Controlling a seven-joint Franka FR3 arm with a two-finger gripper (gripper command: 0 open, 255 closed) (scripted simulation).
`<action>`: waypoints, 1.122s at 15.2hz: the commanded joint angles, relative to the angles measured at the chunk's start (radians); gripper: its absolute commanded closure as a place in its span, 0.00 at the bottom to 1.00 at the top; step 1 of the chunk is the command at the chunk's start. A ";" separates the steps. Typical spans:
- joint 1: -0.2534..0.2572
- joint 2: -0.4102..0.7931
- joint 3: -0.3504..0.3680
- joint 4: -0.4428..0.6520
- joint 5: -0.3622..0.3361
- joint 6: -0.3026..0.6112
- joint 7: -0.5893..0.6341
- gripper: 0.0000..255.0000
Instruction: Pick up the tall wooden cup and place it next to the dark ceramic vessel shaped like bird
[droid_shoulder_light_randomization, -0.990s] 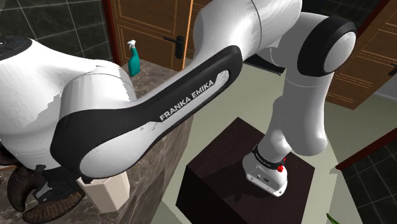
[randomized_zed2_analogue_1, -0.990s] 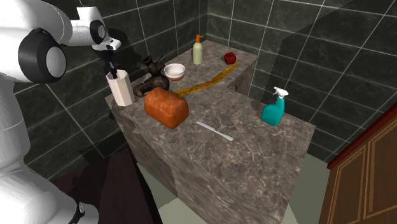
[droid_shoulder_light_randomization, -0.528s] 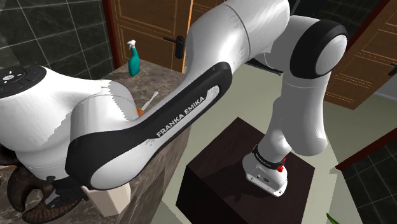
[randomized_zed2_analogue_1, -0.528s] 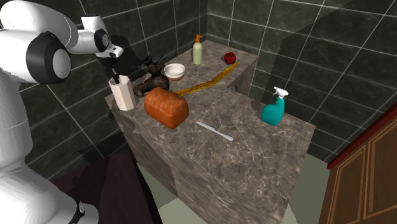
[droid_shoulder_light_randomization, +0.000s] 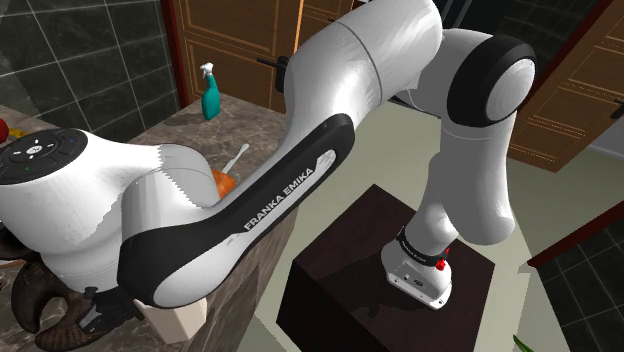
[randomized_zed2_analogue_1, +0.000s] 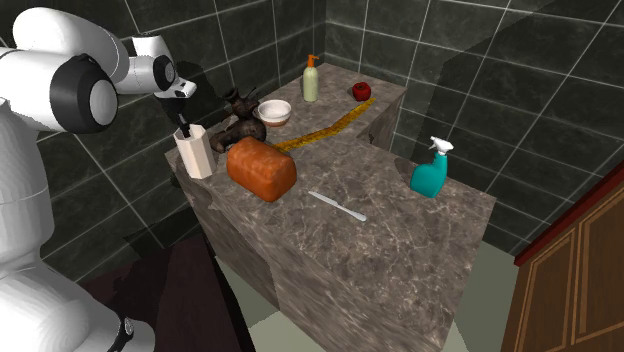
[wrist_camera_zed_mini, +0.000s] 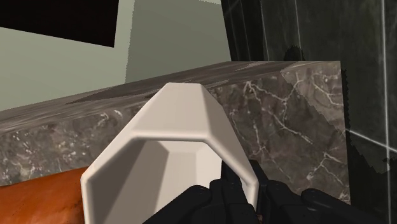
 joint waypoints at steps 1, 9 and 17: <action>0.000 0.000 0.000 0.000 0.000 0.001 0.000 1.00; 0.000 0.000 0.000 0.000 0.000 0.001 0.000 0.00; -0.011 -0.057 0.017 0.048 0.031 -0.100 -0.019 0.00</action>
